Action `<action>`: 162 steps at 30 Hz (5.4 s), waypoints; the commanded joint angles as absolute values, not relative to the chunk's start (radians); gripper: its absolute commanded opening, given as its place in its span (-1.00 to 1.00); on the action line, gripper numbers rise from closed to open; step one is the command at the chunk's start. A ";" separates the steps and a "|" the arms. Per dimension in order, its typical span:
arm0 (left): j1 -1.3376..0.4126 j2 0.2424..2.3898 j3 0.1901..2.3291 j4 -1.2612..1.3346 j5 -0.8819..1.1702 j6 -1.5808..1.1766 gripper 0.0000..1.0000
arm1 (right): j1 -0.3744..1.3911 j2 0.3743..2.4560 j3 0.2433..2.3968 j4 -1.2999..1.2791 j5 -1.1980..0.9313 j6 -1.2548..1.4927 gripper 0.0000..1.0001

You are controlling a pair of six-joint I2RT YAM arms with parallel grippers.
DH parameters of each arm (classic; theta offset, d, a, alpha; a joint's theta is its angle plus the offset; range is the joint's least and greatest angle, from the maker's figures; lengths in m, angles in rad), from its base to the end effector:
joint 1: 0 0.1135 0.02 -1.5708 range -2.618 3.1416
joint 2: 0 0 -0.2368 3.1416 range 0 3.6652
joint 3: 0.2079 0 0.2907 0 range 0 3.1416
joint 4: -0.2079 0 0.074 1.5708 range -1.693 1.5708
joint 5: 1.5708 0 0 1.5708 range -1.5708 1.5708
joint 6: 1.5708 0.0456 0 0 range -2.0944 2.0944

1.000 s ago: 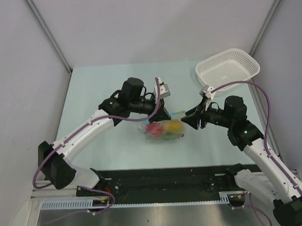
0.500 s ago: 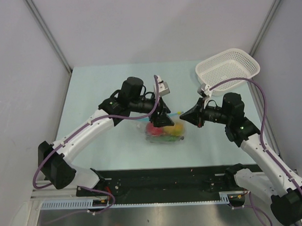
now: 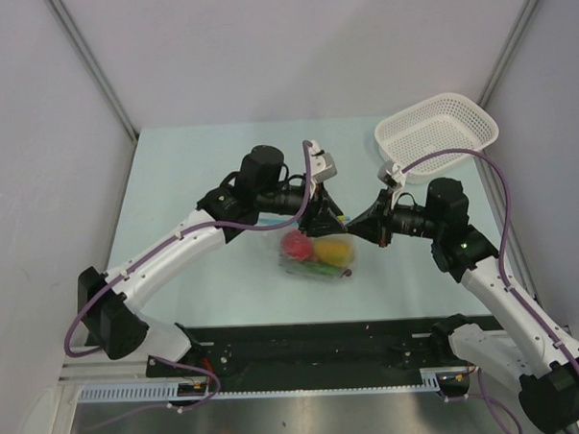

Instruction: Open the zip-top bag and remove the fake food

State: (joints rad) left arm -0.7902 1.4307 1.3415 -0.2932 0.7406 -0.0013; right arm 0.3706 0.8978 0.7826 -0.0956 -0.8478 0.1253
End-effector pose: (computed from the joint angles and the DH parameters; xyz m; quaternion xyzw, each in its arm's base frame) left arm 0.2424 -0.2884 0.3422 0.4839 0.6353 -0.4779 0.3660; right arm 0.2334 0.1274 0.3038 -0.3434 0.6718 0.4507 0.4771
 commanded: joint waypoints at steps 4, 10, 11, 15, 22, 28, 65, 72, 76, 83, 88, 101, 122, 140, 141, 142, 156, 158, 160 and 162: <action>-0.802 1.424 1.381 -0.249 0.755 -0.002 -0.43 | 0.371 0.899 0.801 -0.049 -0.885 0.146 -1.00; -0.802 1.431 1.400 -0.265 0.765 0.023 -1.00 | 0.394 0.904 0.815 -0.060 -0.862 0.138 -0.63; -0.802 1.430 1.401 -0.267 0.767 0.026 -1.00 | 0.403 0.905 0.816 -0.058 -0.858 0.138 -0.52; -0.802 1.433 1.399 -0.279 0.773 0.031 -1.00 | 0.419 0.922 0.824 -0.014 -0.835 0.156 -0.36; -0.799 1.443 1.402 -0.380 0.649 0.043 -1.00 | 0.381 0.916 0.838 -0.011 -0.758 0.179 -1.00; -0.732 1.359 1.251 -0.434 0.442 -0.040 -1.00 | 0.255 0.815 0.798 -0.027 -0.634 0.210 -1.00; -0.669 0.890 0.922 -0.407 0.514 -0.406 -1.00 | 0.379 1.454 1.342 -0.523 -0.540 0.400 -0.30; -0.750 0.969 0.910 -0.262 0.512 -0.474 -1.00 | 0.299 1.310 1.290 -0.741 -0.477 0.531 0.29; -0.765 0.979 0.902 -0.219 0.535 -0.489 -1.00 | 0.301 1.243 1.226 -0.760 -0.532 0.583 0.55; -0.779 0.985 0.911 -0.279 0.525 -0.440 -1.00 | 0.301 1.169 1.078 -0.600 -0.552 0.572 0.77; -0.821 0.977 0.928 -0.347 0.444 -0.365 -1.00 | 0.291 1.158 1.074 -0.626 -0.445 0.558 0.99; -0.910 1.012 0.940 -0.364 0.291 -0.339 -1.00 | 0.313 1.089 1.020 -0.565 -0.442 0.888 0.66; -0.917 1.038 0.954 -0.359 0.307 -0.334 -1.00 | 0.506 1.209 1.098 -0.535 -0.338 0.832 0.36; -0.816 1.524 1.504 -0.627 0.224 -0.417 0.19 | 0.522 1.170 1.127 -0.598 -0.347 0.713 -1.00; -0.816 1.561 1.544 -0.699 0.216 -0.396 0.17 | 0.519 1.169 1.127 -0.597 -0.347 0.712 -1.00; -0.816 1.622 1.596 -0.718 0.213 -0.385 0.14 | 0.515 1.167 1.129 -0.595 -0.348 0.707 -1.00; -0.684 1.553 1.674 -0.883 0.130 -0.258 -1.00 | 0.412 1.265 1.167 -0.716 -0.405 0.471 -0.99; -0.683 1.533 1.680 -0.932 0.130 -0.249 -0.99 | 0.442 1.316 1.186 -0.687 -0.431 0.450 -0.91; -0.667 1.505 1.654 -0.949 0.150 -0.261 -1.00 | 0.480 1.348 1.229 -0.680 -0.434 0.437 -0.81; -0.644 1.474 1.620 -0.933 0.187 -0.293 -1.00 | 0.491 1.391 1.261 -0.693 -0.427 0.426 -0.74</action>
